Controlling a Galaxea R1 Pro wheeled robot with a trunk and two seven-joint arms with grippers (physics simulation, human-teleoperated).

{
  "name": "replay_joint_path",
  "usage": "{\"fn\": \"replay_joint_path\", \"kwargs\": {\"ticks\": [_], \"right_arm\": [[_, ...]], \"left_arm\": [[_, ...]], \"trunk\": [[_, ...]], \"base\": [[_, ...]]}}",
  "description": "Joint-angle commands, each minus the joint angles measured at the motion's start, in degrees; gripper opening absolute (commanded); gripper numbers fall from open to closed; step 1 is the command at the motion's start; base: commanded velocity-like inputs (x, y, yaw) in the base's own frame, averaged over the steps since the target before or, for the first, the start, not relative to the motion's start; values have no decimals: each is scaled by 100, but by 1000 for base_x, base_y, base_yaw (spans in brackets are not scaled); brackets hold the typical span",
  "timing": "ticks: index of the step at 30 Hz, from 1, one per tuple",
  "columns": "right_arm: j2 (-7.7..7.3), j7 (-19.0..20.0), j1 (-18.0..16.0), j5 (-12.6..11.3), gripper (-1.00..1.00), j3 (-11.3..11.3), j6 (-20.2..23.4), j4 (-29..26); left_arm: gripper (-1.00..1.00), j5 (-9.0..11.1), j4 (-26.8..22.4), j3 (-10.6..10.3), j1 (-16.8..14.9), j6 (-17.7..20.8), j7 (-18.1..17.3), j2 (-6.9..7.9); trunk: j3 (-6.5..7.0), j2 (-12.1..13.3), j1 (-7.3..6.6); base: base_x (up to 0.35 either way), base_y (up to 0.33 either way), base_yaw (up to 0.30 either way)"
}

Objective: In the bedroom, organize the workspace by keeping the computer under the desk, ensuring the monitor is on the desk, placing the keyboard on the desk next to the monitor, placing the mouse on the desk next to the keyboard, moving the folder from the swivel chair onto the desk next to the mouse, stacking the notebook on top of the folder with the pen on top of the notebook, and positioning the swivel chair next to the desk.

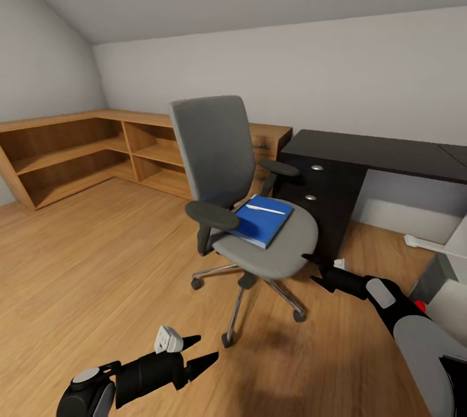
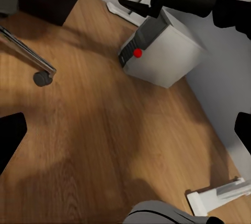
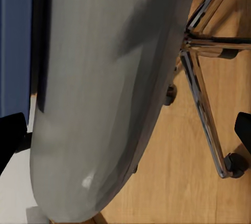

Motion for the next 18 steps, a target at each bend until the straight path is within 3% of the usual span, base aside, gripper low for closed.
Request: {"fn": "replay_joint_path", "kwargs": {"ticks": [1,9,18], "right_arm": [[3,6,-5,5,100,-36,37,1],[5,6,-4,4,100,-36,36,2],[5,7,-5,3,100,-36,36,2]], "left_arm": [[100,35,0,11,-3,44,-3,1],[100,36,0,44,-3,44,6,-8],[100,36,60,49,-3,44,7,-5]], "trunk": [[-5,-2,0],[-5,-2,0],[-5,-2,0]], "base": [[124,-1,0],[173,-18,32],[27,-4,200]]}}
